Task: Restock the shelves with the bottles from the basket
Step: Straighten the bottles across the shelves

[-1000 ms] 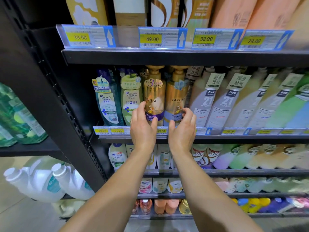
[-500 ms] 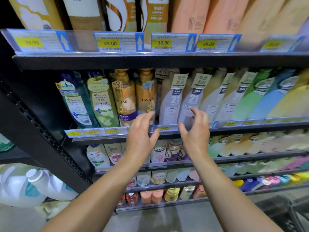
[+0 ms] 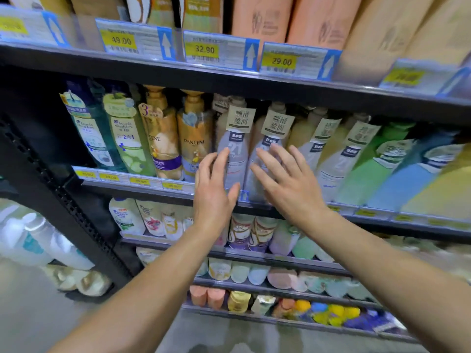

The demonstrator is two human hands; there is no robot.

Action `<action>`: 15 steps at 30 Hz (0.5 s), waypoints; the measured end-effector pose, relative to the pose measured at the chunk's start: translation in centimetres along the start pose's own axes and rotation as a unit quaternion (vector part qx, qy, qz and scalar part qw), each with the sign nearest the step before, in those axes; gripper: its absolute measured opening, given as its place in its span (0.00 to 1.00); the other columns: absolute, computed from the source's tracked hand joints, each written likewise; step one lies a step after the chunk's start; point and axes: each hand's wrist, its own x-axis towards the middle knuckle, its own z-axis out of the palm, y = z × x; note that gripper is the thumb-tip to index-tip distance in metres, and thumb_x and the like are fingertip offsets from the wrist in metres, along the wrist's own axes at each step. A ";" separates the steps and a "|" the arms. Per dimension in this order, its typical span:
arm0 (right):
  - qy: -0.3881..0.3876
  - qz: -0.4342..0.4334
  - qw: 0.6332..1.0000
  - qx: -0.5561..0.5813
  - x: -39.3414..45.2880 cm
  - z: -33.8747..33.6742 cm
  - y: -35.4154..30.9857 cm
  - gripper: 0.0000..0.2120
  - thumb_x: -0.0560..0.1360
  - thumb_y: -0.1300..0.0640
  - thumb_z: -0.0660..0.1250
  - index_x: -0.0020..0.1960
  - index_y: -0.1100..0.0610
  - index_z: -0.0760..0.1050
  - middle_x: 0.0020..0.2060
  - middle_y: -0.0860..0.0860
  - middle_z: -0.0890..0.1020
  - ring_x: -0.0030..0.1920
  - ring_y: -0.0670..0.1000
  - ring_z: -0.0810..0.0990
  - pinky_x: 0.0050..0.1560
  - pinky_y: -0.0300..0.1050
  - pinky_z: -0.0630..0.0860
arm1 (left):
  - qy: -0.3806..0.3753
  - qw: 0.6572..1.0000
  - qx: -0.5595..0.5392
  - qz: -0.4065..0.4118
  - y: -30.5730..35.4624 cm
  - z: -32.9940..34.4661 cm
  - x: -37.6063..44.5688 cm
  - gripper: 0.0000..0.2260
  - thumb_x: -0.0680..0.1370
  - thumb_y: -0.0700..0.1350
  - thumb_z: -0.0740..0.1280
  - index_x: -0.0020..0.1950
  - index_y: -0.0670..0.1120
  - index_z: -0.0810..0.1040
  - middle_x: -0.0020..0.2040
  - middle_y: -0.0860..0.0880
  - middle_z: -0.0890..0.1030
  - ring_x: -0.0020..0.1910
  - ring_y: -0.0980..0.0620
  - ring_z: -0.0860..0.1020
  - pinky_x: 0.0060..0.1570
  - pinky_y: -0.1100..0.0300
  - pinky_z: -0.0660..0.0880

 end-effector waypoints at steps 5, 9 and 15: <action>0.035 -0.090 0.995 -0.026 0.1 0.0 1.0 0.13 0.78 0.60 0.64 0.60 0.57 0.80 0.69 0.55 0.75 0.70 0.63 0.71 0.72 0.63 0.65 | 0.046 0.998 0.008 -0.045 0.2 1.3 -0.2 0.35 0.74 0.40 0.74 0.78 0.49 0.62 0.67 0.46 0.69 0.66 0.50 0.69 0.65 0.65 0.61; 0.019 -0.159 0.984 -0.072 0.1 0.3 2.1 0.13 0.77 0.58 0.64 0.59 0.54 0.82 0.69 0.53 0.76 0.72 0.64 0.69 0.72 0.64 0.64 | 0.070 0.995 0.024 -0.063 -0.3 2.1 -0.2 0.36 0.74 0.43 0.73 0.77 0.54 0.58 0.67 0.47 0.69 0.64 0.53 0.69 0.61 0.66 0.62; -0.003 -0.200 0.975 -0.100 0.9 0.0 3.6 0.16 0.75 0.56 0.62 0.59 0.52 0.82 0.68 0.53 0.77 0.72 0.64 0.68 0.72 0.65 0.64 | 0.081 0.992 0.031 -0.088 -0.1 2.4 0.1 0.37 0.74 0.44 0.74 0.77 0.56 0.57 0.66 0.49 0.70 0.64 0.53 0.70 0.60 0.63 0.64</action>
